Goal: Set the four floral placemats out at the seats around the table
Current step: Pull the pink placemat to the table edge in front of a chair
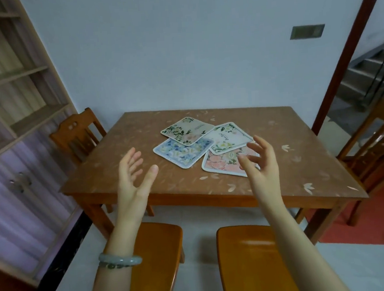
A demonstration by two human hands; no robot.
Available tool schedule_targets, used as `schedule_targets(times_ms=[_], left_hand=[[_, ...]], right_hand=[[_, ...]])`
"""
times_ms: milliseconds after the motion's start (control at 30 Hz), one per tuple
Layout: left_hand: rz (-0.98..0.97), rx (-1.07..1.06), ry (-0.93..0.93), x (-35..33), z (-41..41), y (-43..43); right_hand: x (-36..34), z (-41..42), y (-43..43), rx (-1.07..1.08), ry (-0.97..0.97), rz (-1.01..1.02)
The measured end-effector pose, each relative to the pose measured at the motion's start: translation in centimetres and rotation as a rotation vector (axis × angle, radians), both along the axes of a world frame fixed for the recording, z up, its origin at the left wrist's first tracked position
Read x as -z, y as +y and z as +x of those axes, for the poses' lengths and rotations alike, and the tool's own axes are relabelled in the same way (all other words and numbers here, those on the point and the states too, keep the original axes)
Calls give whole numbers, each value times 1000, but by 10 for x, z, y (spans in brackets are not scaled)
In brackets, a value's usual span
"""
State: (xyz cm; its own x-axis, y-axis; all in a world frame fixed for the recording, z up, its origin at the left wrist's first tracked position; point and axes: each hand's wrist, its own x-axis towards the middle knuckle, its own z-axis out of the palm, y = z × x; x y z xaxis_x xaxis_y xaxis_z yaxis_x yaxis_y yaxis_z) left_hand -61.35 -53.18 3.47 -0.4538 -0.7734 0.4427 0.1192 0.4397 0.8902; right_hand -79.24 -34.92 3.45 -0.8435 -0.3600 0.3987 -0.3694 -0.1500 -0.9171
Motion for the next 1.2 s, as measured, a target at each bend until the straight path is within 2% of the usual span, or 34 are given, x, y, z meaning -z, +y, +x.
schedule_targets(times_ms=[400,600,900,1200], left_hand=[[-187,70,251,-97,-42,-53],[-240,86,277,-121,-50,-57],[-220,65,256,-115,-54,-55],[-154,85,151,-77,-82,-49]], right_hand=[[-90,-38,-25,39,208,-105],[-114,-40,-25,29,260,-122],[-120,-47,-19,34,274,-139],[-88,-74,-16,63,220,-88]])
